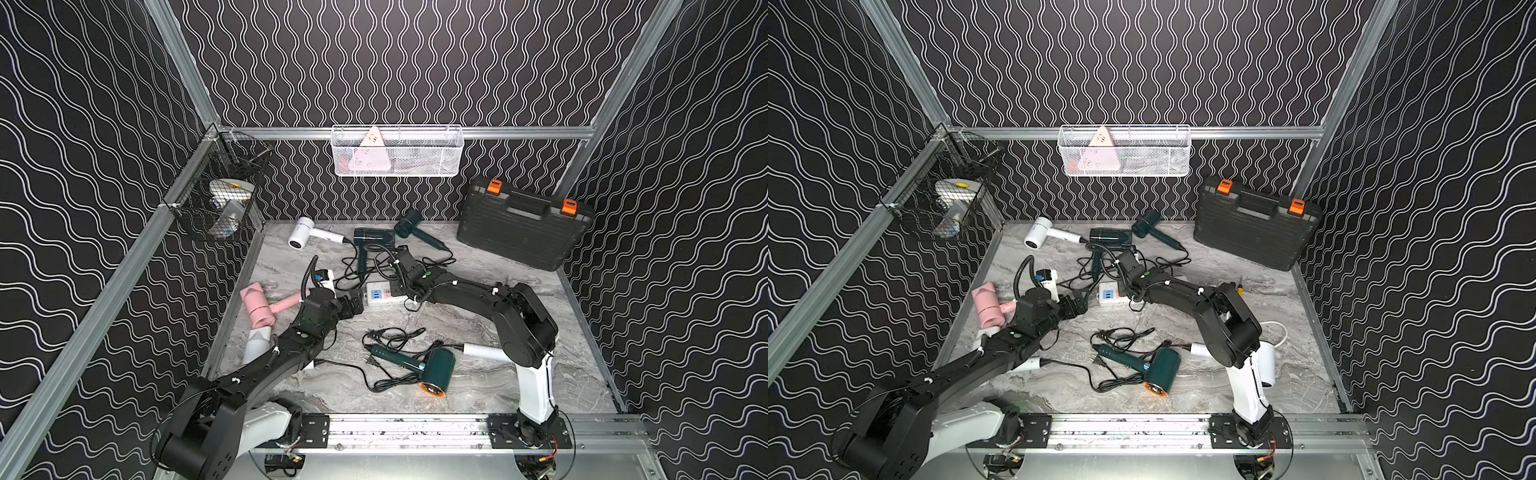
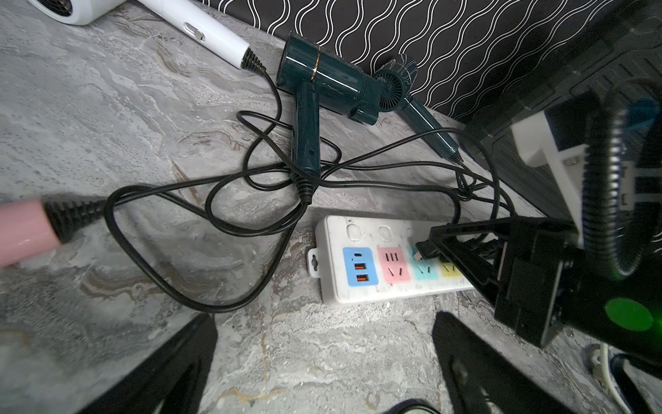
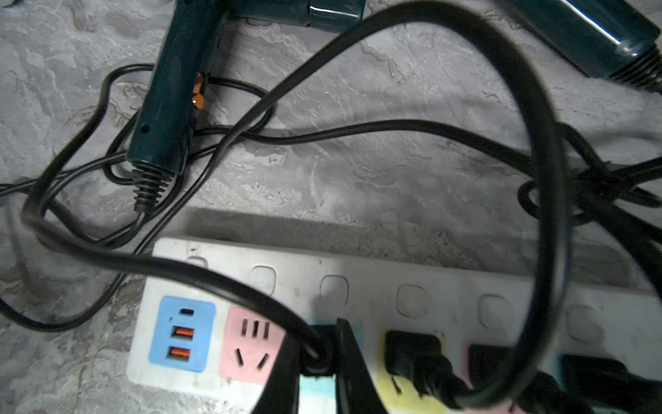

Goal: Charge the blow dryers
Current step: Insert the plug into the socket.

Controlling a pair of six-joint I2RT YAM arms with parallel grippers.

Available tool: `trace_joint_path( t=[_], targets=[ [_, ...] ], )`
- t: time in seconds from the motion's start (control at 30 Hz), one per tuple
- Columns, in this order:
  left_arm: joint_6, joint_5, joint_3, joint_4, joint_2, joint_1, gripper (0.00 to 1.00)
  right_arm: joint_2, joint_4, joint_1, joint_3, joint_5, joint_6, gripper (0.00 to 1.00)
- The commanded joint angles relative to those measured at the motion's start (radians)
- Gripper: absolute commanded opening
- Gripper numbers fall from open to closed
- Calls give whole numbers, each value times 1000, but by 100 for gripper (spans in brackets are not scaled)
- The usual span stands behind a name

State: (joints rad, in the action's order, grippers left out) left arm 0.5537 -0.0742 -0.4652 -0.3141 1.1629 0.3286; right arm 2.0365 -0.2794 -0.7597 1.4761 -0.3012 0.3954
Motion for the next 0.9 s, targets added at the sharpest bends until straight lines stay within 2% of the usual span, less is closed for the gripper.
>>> trace_joint_path(
  t=[0.0,0.87],
  targets=[
    [-6,-9,3,-10,-6,-1,99,-7,-41,-2,-8,-17,-12,0],
    [-9,-12,8,-14,-12,-2,99,-7,2,-2,-19,-69,-55,0]
  ],
)
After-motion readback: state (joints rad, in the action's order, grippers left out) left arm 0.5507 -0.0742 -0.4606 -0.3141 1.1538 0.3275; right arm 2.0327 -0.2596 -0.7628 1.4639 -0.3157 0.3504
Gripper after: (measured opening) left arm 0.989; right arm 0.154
